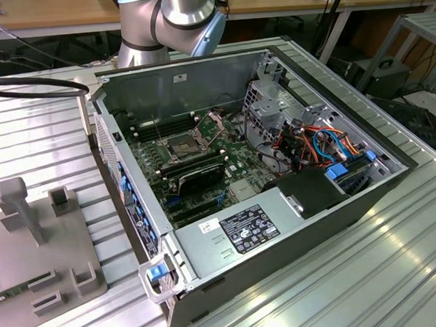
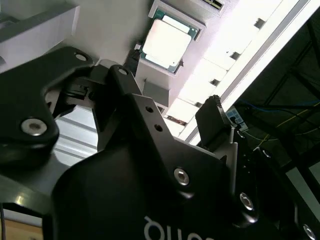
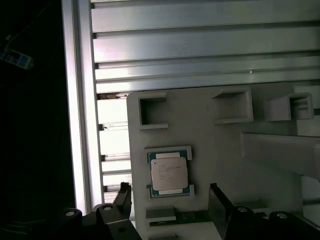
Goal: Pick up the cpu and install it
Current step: 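Pick up the cpu and move it towards the insertion slot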
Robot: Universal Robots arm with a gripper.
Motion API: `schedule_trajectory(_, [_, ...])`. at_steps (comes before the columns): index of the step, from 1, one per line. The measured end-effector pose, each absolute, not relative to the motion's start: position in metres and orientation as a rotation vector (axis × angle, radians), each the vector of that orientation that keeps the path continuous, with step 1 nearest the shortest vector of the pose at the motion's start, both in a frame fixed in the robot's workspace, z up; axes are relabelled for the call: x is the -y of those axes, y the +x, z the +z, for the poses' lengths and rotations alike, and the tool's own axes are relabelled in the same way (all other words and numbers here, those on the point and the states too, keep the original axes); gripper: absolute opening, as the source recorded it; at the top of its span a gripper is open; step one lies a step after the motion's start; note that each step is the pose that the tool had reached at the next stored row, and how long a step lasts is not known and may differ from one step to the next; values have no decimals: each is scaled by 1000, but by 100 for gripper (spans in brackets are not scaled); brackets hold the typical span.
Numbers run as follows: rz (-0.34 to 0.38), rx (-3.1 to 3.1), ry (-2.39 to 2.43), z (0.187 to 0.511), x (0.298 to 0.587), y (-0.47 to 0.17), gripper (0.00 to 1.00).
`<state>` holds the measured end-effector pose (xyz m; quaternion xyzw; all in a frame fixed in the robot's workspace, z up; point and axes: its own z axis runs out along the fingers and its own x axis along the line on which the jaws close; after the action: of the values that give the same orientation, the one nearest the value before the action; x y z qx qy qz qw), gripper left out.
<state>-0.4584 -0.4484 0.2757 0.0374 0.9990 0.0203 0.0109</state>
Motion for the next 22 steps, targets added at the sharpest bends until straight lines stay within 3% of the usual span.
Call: schedule_trajectory(22, [63, -3117, 117, 265, 448, -458, 72])
